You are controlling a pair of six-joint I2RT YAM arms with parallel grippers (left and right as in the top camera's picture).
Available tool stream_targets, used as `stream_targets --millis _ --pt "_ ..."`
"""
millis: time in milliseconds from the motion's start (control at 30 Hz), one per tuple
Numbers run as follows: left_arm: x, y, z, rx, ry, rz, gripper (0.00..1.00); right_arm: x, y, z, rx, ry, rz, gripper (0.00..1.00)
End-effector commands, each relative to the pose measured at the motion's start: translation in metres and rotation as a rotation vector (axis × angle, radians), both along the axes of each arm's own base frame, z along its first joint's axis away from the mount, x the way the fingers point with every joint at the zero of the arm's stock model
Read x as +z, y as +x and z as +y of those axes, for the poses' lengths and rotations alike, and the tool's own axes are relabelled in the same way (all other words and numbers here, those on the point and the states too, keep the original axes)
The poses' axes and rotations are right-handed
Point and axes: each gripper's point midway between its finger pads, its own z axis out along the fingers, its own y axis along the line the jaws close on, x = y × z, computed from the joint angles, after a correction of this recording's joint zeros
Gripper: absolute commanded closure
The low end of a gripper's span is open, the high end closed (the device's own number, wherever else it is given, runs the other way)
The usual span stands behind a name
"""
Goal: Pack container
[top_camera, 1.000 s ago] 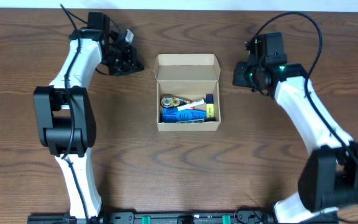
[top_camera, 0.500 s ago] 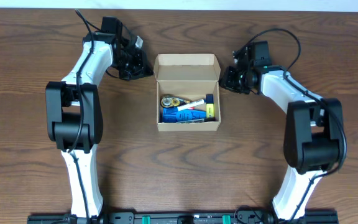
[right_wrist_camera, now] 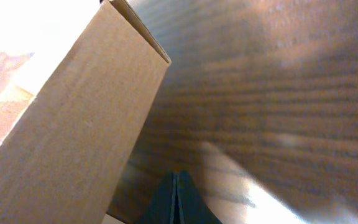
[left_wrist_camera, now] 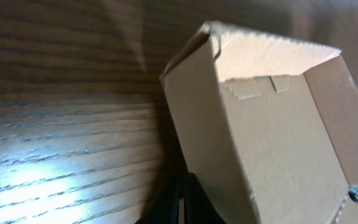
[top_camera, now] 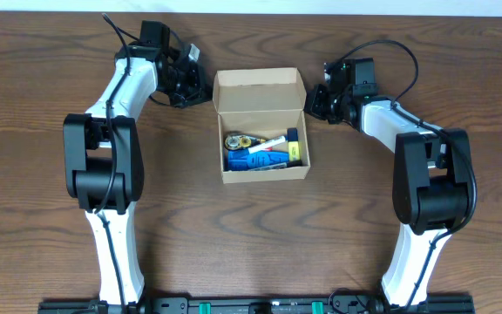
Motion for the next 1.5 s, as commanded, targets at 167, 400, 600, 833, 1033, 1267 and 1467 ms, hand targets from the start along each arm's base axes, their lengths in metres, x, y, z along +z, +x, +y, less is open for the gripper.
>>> stream_targets --millis 167,400,600,833,1033,1267,1467 --pt "0.005 0.004 -0.011 -0.021 -0.065 -0.016 0.94 0.006 0.009 0.004 -0.017 0.050 -0.028 0.99" --pt "0.013 0.005 -0.018 -0.042 -0.118 -0.037 0.94 0.016 0.021 0.002 -0.048 0.078 -0.071 0.99" --pt "0.021 0.009 -0.021 -0.054 -0.151 -0.069 0.94 0.030 0.032 0.004 -0.038 0.102 -0.149 0.99" --pt "0.028 0.010 -0.023 -0.066 -0.166 -0.092 0.94 0.040 0.039 0.006 -0.029 0.112 -0.202 0.99" --pt "0.035 0.010 -0.023 -0.075 -0.165 -0.116 0.94 0.049 0.043 0.003 -0.013 0.115 -0.253 0.99" --pt "0.045 0.011 -0.023 -0.096 -0.159 -0.159 0.94 0.074 0.047 0.009 0.055 0.190 -0.350 0.99" --pt "0.057 0.014 -0.020 -0.100 -0.158 -0.204 0.94 0.086 0.040 0.019 0.142 0.237 -0.396 0.99"
